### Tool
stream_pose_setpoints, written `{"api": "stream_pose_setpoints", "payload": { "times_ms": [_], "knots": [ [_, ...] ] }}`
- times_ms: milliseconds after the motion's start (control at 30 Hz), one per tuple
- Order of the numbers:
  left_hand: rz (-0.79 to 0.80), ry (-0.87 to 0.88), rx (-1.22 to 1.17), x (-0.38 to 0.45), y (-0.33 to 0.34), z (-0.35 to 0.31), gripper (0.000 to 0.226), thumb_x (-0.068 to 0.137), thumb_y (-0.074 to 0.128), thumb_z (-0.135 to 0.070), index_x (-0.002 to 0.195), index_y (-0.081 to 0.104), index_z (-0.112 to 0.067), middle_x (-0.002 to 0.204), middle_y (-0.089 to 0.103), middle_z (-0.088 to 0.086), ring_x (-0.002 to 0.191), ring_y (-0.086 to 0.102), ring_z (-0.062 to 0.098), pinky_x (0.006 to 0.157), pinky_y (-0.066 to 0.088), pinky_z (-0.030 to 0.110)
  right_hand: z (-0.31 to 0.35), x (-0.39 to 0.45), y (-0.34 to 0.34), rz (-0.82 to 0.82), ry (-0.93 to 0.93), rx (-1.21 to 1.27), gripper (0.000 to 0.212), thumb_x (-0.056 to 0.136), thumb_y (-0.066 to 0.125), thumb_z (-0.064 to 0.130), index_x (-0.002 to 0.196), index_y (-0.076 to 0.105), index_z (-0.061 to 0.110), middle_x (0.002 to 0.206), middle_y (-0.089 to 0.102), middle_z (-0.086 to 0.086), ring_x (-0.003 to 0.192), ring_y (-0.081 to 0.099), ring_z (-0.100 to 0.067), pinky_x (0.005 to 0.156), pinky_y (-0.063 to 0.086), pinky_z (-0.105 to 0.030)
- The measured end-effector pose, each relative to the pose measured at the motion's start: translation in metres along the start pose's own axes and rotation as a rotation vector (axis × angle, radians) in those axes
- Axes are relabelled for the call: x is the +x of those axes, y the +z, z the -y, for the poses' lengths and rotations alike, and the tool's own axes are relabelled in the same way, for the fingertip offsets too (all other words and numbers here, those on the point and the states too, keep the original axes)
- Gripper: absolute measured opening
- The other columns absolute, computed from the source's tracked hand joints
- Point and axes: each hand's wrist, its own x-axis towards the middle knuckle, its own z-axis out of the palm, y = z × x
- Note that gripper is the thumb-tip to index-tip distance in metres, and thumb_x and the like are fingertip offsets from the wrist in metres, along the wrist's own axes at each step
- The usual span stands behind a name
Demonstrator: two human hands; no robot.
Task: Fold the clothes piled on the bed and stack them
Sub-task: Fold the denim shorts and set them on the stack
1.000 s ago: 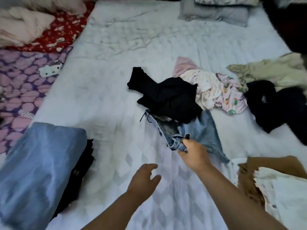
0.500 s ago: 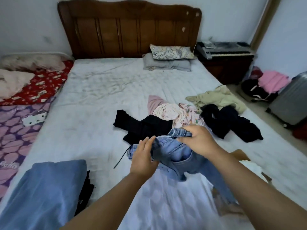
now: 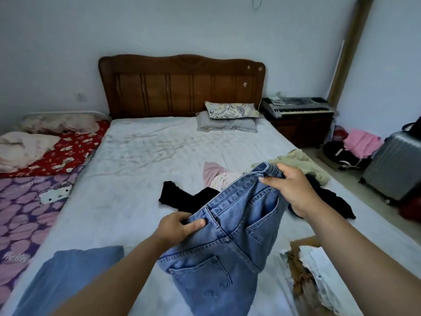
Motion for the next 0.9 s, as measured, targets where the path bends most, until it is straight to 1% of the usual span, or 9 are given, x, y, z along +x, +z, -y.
{"api": "stream_pose_setpoints", "payload": {
  "times_ms": [167, 233, 300, 433, 533, 633, 700, 767, 900],
  "knots": [
    [0.145, -0.373, 0.005, 0.000, -0.017, 0.023, 0.048, 0.078, 0.070, -0.053, 0.066, 0.048, -0.012, 0.070, 0.049, 0.003, 0.059, 0.042, 0.011, 0.052, 0.030, 0.023, -0.018, 0.004, 0.004, -0.009, 0.062, 0.044, 0.025, 0.076, 0.067, -0.011, 0.084, 0.069, 0.013, 0.080, 0.072, -0.003, 0.076, 0.066, -0.019, 0.078, 0.054, -0.034],
    [0.220, -0.488, -0.041, 0.001, -0.020, 0.029, 0.044, 0.079, 0.070, -0.050, 0.083, 0.055, -0.009, 0.086, 0.055, 0.007, 0.068, 0.046, 0.016, 0.057, 0.034, 0.024, -0.027, 0.007, 0.005, 0.007, 0.089, 0.050, 0.027, 0.077, 0.067, -0.010, 0.085, 0.070, 0.016, 0.080, 0.073, 0.000, 0.076, 0.067, -0.017, 0.076, 0.055, -0.032],
    [0.233, -0.576, -0.175, 0.004, -0.021, 0.035, 0.042, 0.072, 0.078, -0.044, 0.085, 0.057, -0.009, 0.084, 0.058, 0.009, 0.070, 0.049, 0.020, 0.063, 0.037, 0.028, -0.036, 0.012, 0.005, 0.003, 0.110, 0.057, 0.028, 0.077, 0.068, -0.009, 0.087, 0.070, 0.017, 0.084, 0.073, 0.000, 0.077, 0.067, -0.015, 0.076, 0.054, -0.030],
    [0.269, -0.534, -0.225, 0.010, -0.018, 0.040, 0.028, 0.071, 0.080, -0.021, 0.075, 0.054, -0.011, 0.083, 0.059, 0.011, 0.074, 0.054, 0.023, 0.064, 0.043, 0.030, -0.047, 0.024, -0.001, -0.012, 0.159, 0.053, 0.024, 0.077, 0.070, -0.007, 0.089, 0.069, 0.014, 0.084, 0.072, -0.002, 0.073, 0.068, -0.013, 0.067, 0.053, -0.025],
    [0.375, -0.547, -0.279, 0.013, -0.019, 0.036, 0.027, 0.070, 0.080, -0.008, 0.089, 0.061, -0.006, 0.101, 0.066, 0.015, 0.094, 0.064, 0.029, 0.081, 0.054, 0.039, -0.054, 0.035, -0.009, 0.018, 0.229, -0.017, 0.020, 0.077, 0.071, -0.006, 0.086, 0.067, 0.012, 0.083, 0.070, -0.004, 0.073, 0.066, -0.016, 0.064, 0.051, -0.025],
    [0.474, -0.520, -0.221, 0.021, -0.021, 0.032, 0.030, 0.070, 0.080, -0.006, 0.096, 0.070, 0.006, 0.095, 0.072, 0.018, 0.089, 0.068, 0.030, 0.082, 0.057, 0.038, -0.065, 0.049, -0.016, 0.099, 0.302, -0.085, 0.026, 0.076, 0.072, -0.006, 0.092, 0.066, 0.013, 0.089, 0.070, -0.003, 0.081, 0.065, -0.016, 0.067, 0.050, -0.023],
    [0.361, -0.415, -0.111, 0.027, -0.022, 0.024, 0.008, 0.074, 0.076, -0.004, 0.082, 0.075, -0.006, 0.078, 0.072, 0.008, 0.074, 0.066, 0.020, 0.067, 0.055, 0.023, -0.073, 0.057, -0.017, 0.125, 0.322, -0.116, 0.028, 0.075, 0.073, -0.006, 0.093, 0.066, 0.015, 0.091, 0.070, -0.003, 0.084, 0.066, -0.017, 0.071, 0.051, -0.024],
    [0.125, -0.281, -0.058, 0.040, -0.020, 0.014, 0.015, 0.078, 0.071, -0.003, 0.071, 0.072, -0.016, 0.068, 0.068, 0.000, 0.065, 0.060, 0.013, 0.059, 0.050, 0.020, -0.078, 0.069, -0.020, 0.106, 0.313, -0.136, 0.029, 0.075, 0.072, -0.008, 0.088, 0.065, 0.018, 0.088, 0.069, -0.002, 0.083, 0.064, -0.017, 0.074, 0.050, -0.024],
    [-0.297, -0.010, 0.057, 0.065, -0.018, -0.004, 0.020, 0.086, 0.066, -0.004, 0.101, 0.074, -0.014, 0.081, 0.058, -0.007, 0.082, 0.058, 0.018, 0.075, 0.045, 0.027, -0.085, 0.099, -0.033, 0.051, 0.242, -0.156, 0.025, 0.077, 0.069, -0.010, 0.082, 0.062, 0.013, 0.082, 0.063, -0.005, 0.078, 0.057, -0.017, 0.067, 0.044, -0.023]
  ]
}}
